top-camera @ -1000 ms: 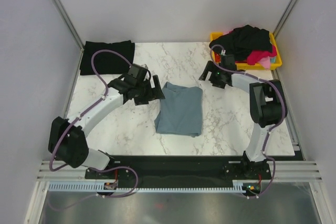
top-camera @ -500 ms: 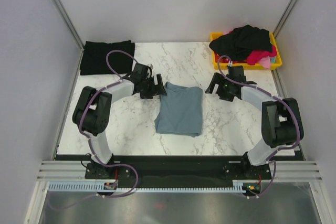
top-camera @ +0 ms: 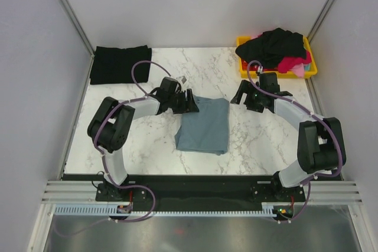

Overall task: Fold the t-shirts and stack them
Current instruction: Neatly place the folded tshirt to the corner

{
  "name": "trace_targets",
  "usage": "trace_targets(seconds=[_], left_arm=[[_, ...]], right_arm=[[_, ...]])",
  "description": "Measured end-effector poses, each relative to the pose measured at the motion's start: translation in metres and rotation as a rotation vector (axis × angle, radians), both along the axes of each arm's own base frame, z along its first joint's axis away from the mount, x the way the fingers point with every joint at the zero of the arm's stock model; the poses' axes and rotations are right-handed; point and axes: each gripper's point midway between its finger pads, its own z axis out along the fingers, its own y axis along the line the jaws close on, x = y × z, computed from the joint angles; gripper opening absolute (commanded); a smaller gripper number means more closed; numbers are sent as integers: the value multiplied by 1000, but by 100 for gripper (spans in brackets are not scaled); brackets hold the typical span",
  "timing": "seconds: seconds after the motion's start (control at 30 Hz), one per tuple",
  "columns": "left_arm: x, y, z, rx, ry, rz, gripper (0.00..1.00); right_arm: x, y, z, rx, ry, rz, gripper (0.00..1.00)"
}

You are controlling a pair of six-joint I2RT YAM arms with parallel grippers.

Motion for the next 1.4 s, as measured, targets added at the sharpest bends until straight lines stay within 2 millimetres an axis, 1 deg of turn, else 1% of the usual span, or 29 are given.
trace_targets(seconds=[0.07,0.1,0.13,0.17,0.2,0.33,0.4,0.47,0.57,0.67,0.77,0.8,0.87,0.97,1.07,1.17,1.27,1.4], left_arm=[[-7,-5,-2,-12,-1,-8,50],[-10,-6,-4,-15,9,-8,38],[-13,-6,-7,-18,21,-6,11],[-16,-6,-10,-17,37,-3,2],[-19,-7,-13,-20,50,-4,2],[-17,-13,-11,-49,56,-20,2],[-14,-13,-9,-50,58,-17,2],[-10,-10,-6,-43,67,-5,2],[5,6,6,-8,66,35,2],[37,34,33,24,20,98,2],[80,68,72,25,-52,172,2],[90,77,83,23,-74,190,2],[115,100,108,22,-127,231,2],[148,129,132,38,-181,273,2],[176,148,143,71,-212,282,2],[196,159,142,116,-223,268,2],[210,168,140,168,-232,255,2],[221,182,144,203,-248,246,2]], right_arm=[[-1,1,0,1,3,5,96],[-1,1,0,2,2,6,96],[-1,1,0,2,3,7,96],[-2,1,-1,2,4,8,96],[-2,1,-1,3,4,10,96],[-4,2,-3,6,10,15,96],[-5,2,-3,9,13,17,96],[-6,3,-4,10,15,19,96],[-9,3,-5,15,19,23,96],[-11,5,-2,24,15,30,96],[-12,7,2,36,5,39,96],[-12,7,3,39,2,42,96],[-12,9,5,47,-2,48,96],[-13,11,6,55,-2,55,96],[-14,12,6,62,-3,61,96],[-16,14,5,72,0,70,96],[-17,15,5,80,0,76,96],[-18,18,5,94,-2,84,96]])
